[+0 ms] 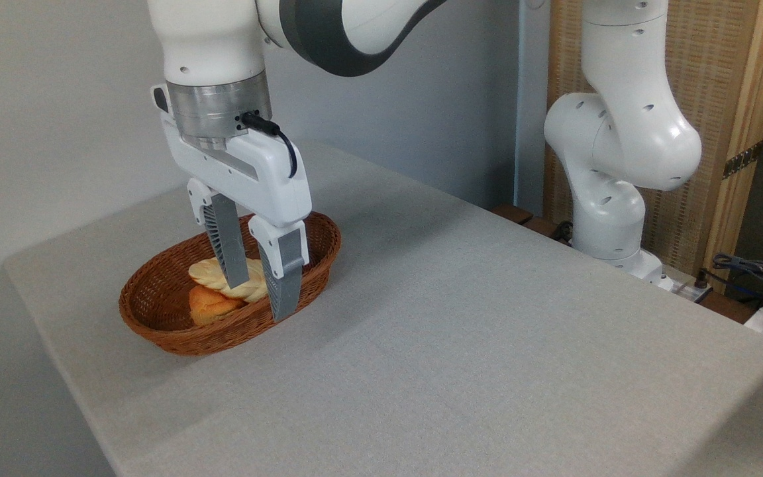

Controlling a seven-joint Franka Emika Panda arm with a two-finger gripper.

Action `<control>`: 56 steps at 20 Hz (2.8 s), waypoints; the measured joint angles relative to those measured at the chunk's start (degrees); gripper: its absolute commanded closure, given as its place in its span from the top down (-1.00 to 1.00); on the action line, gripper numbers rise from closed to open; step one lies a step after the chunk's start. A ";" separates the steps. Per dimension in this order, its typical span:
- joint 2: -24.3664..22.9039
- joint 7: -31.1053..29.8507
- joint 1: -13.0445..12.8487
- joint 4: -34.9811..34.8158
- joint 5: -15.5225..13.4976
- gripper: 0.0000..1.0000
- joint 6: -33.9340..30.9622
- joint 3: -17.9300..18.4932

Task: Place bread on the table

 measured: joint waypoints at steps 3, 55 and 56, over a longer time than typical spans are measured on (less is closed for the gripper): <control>0.00 0.00 0.00 0.00 0.00 1.00 0.00 0.03; 6.77 -0.14 -1.30 -0.02 -8.10 1.00 6.91 -10.33; 6.78 -0.14 -1.30 -0.02 -8.10 1.00 6.91 -10.39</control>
